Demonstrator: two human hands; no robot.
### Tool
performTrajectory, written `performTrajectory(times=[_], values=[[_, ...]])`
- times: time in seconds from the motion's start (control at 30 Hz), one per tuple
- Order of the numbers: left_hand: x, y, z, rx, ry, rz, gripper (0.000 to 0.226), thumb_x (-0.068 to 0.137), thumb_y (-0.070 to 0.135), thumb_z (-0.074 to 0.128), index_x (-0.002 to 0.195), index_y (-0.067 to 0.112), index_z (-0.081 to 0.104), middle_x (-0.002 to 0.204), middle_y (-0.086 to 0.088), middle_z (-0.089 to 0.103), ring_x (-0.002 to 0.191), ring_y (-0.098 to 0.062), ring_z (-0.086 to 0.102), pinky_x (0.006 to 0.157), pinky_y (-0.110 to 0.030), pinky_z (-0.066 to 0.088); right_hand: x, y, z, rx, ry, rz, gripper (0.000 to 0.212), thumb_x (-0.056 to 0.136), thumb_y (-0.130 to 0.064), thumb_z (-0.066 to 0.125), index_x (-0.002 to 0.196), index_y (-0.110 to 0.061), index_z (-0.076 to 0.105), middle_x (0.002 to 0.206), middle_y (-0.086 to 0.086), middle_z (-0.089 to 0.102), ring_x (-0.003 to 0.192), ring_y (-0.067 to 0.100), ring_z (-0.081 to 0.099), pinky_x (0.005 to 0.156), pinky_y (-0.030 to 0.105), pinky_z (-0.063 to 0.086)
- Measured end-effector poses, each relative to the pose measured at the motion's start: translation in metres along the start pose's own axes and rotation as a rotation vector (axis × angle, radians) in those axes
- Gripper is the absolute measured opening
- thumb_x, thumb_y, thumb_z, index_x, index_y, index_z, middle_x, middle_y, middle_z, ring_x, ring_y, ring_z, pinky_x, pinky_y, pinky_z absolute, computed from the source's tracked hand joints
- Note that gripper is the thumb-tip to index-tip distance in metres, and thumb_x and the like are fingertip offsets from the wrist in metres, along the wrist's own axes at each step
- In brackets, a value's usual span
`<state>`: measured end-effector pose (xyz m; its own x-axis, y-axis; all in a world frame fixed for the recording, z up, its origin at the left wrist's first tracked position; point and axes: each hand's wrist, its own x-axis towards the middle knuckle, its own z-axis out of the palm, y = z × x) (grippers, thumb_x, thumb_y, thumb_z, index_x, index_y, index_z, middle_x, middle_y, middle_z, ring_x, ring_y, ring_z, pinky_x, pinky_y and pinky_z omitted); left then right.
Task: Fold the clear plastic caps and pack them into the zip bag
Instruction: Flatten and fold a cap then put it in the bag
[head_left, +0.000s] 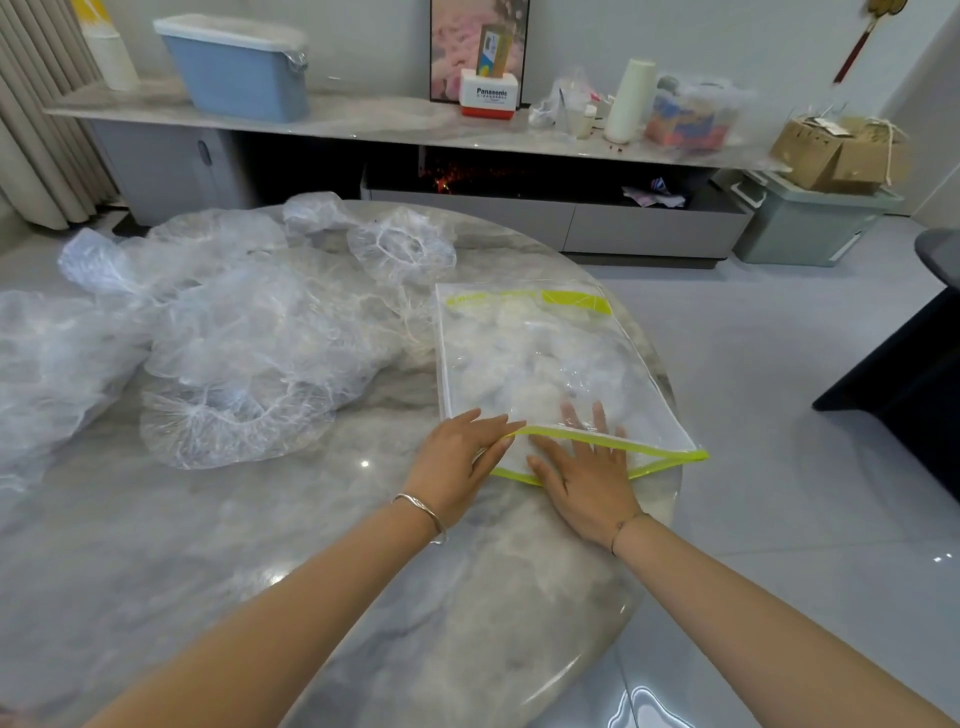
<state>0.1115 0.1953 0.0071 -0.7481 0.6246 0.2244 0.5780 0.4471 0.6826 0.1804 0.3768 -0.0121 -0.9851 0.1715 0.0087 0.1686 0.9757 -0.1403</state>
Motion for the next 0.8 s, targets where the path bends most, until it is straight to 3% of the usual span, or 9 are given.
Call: performTrajectory(times=[0.13, 0.33, 0.43, 0.5, 0.57, 0.63, 0.7, 0.8], values=[[0.001, -0.004, -0.001, 0.058, -0.019, 0.019, 0.045, 0.093, 0.045, 0.028, 0.131, 0.036, 0.051, 0.136, 0.006, 0.052, 0.136, -0.022, 0.035, 0.109, -0.03, 0.028, 0.031, -0.002, -0.003, -0.018, -0.058, 0.057, 0.09, 0.067, -0.074, -0.016, 0.145, -0.048, 0.02, 0.159, -0.006, -0.014, 0.144, 0.033, -0.015, 0.114, 0.05, -0.008], [0.01, -0.023, 0.003, 0.113, -0.019, -0.006, 0.056, 0.09, 0.058, 0.015, 0.131, 0.041, 0.049, 0.136, 0.006, 0.053, 0.135, -0.022, 0.038, 0.108, -0.043, 0.031, 0.03, -0.006, -0.008, -0.002, -0.08, 0.049, 0.087, 0.067, -0.072, -0.014, 0.147, -0.048, 0.011, 0.159, -0.003, -0.014, 0.144, 0.031, -0.017, 0.115, 0.048, -0.008], [0.011, -0.025, -0.001, 0.185, -0.057, -0.029, 0.057, 0.089, 0.06, 0.015, 0.133, 0.041, 0.046, 0.14, 0.007, 0.048, 0.137, -0.02, 0.034, 0.11, -0.042, 0.028, -0.007, -0.007, -0.007, -0.012, -0.127, -0.043, 0.09, 0.062, -0.081, -0.025, 0.144, -0.05, -0.006, 0.158, -0.004, -0.018, 0.144, 0.026, -0.019, 0.115, 0.045, -0.011], [0.009, -0.023, -0.007, 0.282, -0.137, -0.038, 0.053, 0.091, 0.06, 0.021, 0.137, 0.042, 0.04, 0.148, 0.008, 0.037, 0.141, -0.018, 0.025, 0.112, -0.04, 0.021, -0.032, -0.007, -0.01, -0.042, -0.176, -0.145, 0.085, 0.062, -0.077, -0.031, 0.141, -0.05, -0.014, 0.158, -0.006, -0.018, 0.145, 0.022, -0.018, 0.113, 0.041, -0.017], [-0.001, -0.027, -0.017, 0.372, -0.232, -0.029, 0.07, 0.083, 0.071, 0.009, 0.143, 0.041, 0.027, 0.155, 0.008, 0.021, 0.144, -0.016, 0.015, 0.116, -0.039, 0.013, -0.049, -0.008, -0.01, -0.08, -0.169, -0.281, 0.074, 0.08, -0.071, -0.017, 0.147, -0.043, -0.003, 0.159, -0.006, -0.009, 0.145, 0.017, -0.015, 0.113, 0.034, -0.016], [-0.015, -0.04, -0.034, 0.436, -0.207, -0.043, 0.096, 0.068, 0.083, -0.012, 0.148, 0.036, 0.014, 0.157, 0.007, 0.01, 0.145, -0.017, 0.008, 0.117, -0.04, 0.004, -0.059, -0.015, -0.013, -0.056, -0.15, -0.377, 0.061, 0.096, -0.06, 0.004, 0.15, -0.035, 0.016, 0.159, -0.004, 0.011, 0.145, 0.014, -0.002, 0.114, 0.031, -0.005], [-0.026, -0.058, -0.054, 0.543, -0.082, -0.184, 0.099, 0.068, 0.083, -0.013, 0.149, 0.028, 0.0, 0.158, 0.003, -0.001, 0.146, -0.021, 0.0, 0.116, -0.041, -0.002, -0.062, -0.026, -0.015, 0.008, -0.175, -0.44, 0.057, 0.097, -0.058, 0.009, 0.15, -0.036, 0.018, 0.158, -0.008, 0.01, 0.144, 0.009, 0.001, 0.115, 0.027, -0.003], [-0.05, -0.085, -0.087, 0.637, 0.038, -0.641, 0.087, 0.089, 0.068, 0.019, 0.148, 0.013, -0.014, 0.156, -0.01, -0.016, 0.144, -0.031, -0.011, 0.116, -0.047, -0.005, -0.06, -0.049, -0.019, 0.078, -0.199, -0.506, 0.066, 0.092, -0.064, 0.001, 0.149, -0.035, 0.017, 0.158, -0.012, 0.002, 0.145, 0.006, -0.002, 0.115, 0.023, -0.005]])
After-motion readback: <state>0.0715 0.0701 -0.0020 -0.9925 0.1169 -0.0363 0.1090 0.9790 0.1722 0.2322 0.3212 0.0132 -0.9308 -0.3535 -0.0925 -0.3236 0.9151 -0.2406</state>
